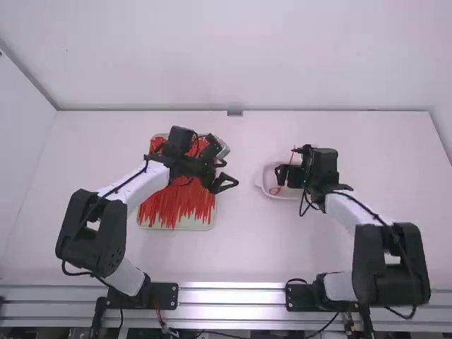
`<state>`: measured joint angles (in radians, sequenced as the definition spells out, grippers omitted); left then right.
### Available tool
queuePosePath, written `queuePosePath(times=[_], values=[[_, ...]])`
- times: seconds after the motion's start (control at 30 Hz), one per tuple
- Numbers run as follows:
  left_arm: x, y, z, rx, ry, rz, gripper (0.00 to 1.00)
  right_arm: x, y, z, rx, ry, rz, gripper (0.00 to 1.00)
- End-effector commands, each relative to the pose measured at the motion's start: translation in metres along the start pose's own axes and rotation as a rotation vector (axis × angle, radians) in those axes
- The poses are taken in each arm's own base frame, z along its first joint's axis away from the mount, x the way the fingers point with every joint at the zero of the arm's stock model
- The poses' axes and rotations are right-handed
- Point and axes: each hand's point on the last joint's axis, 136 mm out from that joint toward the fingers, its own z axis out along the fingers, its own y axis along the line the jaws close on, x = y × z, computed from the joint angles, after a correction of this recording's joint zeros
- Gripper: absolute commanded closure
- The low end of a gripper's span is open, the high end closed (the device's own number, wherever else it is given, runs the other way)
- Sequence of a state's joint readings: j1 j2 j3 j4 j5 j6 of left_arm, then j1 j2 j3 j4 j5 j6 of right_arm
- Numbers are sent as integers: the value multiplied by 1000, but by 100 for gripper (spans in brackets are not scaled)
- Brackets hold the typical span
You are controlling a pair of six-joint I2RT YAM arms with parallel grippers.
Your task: Fasten the cable tie
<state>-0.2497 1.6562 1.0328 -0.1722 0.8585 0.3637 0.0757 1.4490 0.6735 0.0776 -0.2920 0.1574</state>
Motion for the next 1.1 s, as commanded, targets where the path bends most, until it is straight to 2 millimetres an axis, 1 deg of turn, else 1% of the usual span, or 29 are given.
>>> queuePosePath(times=[0.0,0.1,0.13,0.2,0.23,0.27,0.43,0.63,0.67,0.7,0.77,0.83,0.87,0.97,1.07], values=[[-13,-7,-16,-8,-39,-46,1,-11,11,-21,-11,-46,-17,1],[-18,-13,-23,-9,-49,-77,1,-10,28,-45,-31,-50,-39,1],[-19,-14,-23,-7,-50,-76,1,-9,30,-47,-33,-49,-43,1],[-22,-20,-27,12,-62,-67,1,-7,40,-59,-43,-51,-68,1],[-26,-27,-28,37,-73,-35,1,-5,41,-65,-30,-52,-76,1],[-27,-29,-30,41,-81,-23,1,-5,39,-68,-13,-61,-82,2],[-24,-12,-47,-51,-112,-58,6,-11,17,-76,66,-130,-109,7],[-18,13,-76,-207,-173,-121,14,-17,-23,-94,218,-241,-154,15],[-16,19,-84,-246,-190,-137,16,-17,-29,-98,247,-266,-157,18],[-15,22,-87,-262,-198,-144,17,-17,-30,-99,256,-275,-158,19],[-11,33,-103,-339,-234,-177,21,-6,-38,-103,301,-278,-152,23],[-5,38,-112,-381,-248,-207,24,1,-43,-105,327,-281,-148,26],[1,39,-116,-408,-251,-239,26,8,-44,-105,329,-281,-148,29],[14,38,-120,-455,-253,-285,31,23,-46,-105,329,-281,-148,34],[29,36,-124,-516,-244,-293,37,41,-48,-103,329,-281,-148,41]])
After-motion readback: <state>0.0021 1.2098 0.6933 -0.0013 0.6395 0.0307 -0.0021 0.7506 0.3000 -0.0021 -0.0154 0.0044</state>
